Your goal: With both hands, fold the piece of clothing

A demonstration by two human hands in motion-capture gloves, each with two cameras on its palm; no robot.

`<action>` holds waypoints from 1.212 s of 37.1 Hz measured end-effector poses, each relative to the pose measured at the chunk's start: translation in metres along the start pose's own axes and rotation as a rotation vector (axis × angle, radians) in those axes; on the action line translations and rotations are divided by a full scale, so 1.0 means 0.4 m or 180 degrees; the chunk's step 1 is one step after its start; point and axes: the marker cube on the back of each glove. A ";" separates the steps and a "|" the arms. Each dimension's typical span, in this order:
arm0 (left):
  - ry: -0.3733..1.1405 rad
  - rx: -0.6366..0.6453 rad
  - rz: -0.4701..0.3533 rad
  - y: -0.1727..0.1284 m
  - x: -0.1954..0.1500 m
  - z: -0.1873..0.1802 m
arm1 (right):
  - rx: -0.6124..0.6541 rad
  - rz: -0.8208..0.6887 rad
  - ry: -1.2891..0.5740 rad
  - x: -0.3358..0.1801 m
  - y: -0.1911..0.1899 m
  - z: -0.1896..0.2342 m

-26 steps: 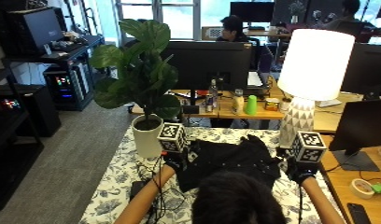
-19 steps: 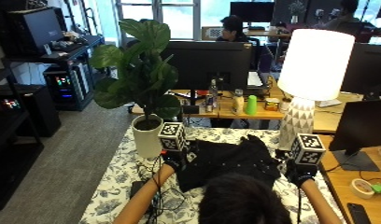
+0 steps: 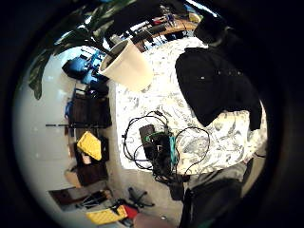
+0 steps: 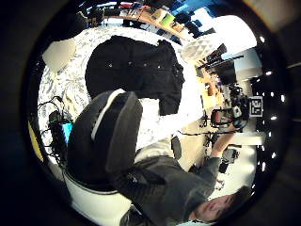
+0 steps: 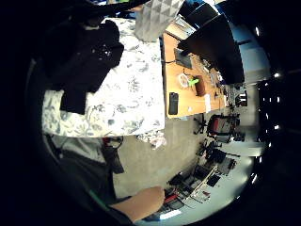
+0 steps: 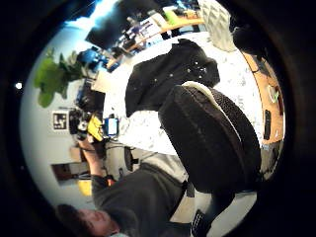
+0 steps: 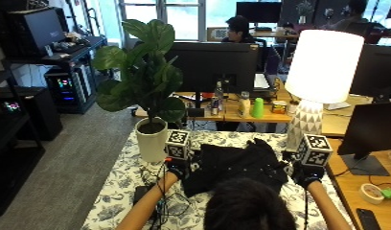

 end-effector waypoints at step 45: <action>-0.1121 -0.1321 -0.0428 0.002 0.086 0.319 | -0.0628 -0.0254 0.0426 -0.002 0.025 0.191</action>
